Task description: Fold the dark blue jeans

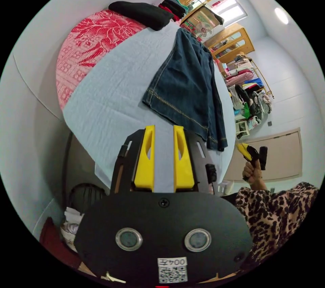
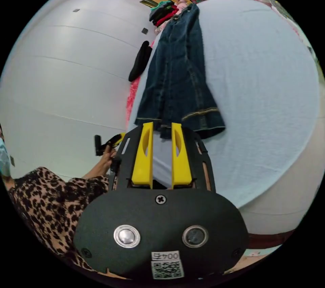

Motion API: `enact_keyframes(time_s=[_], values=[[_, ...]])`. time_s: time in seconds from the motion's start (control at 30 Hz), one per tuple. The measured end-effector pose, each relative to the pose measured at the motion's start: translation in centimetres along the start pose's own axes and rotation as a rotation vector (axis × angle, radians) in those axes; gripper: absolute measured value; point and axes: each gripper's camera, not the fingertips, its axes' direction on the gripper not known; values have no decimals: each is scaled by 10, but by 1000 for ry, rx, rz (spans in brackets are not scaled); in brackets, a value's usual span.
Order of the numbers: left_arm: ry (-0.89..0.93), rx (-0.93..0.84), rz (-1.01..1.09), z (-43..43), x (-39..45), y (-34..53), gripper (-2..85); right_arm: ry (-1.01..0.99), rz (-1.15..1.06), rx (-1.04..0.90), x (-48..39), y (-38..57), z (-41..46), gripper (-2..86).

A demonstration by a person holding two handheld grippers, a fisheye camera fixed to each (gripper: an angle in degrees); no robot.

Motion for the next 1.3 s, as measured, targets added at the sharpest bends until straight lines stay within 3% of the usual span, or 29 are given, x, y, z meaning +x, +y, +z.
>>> enact_keyframes(time_s=[0.27,0.53,0.73,1.13,1.3], values=[[-4,-84,69,8,-45,-81,115,-247,271,-15,43,-39,52,124],[21,-164,174,11,-51,-103,121,-114,394,20,69,-35,37,138],[52,-201,227,6,-53,-117,119,-126,461,101,93,-32,16,135],[172,-220,137,-6,-73,-136,86,-231,538,166,118,-39,4,142],[157,-243,101,-9,-81,-144,47,-184,528,189,117,-40,-4,146]])
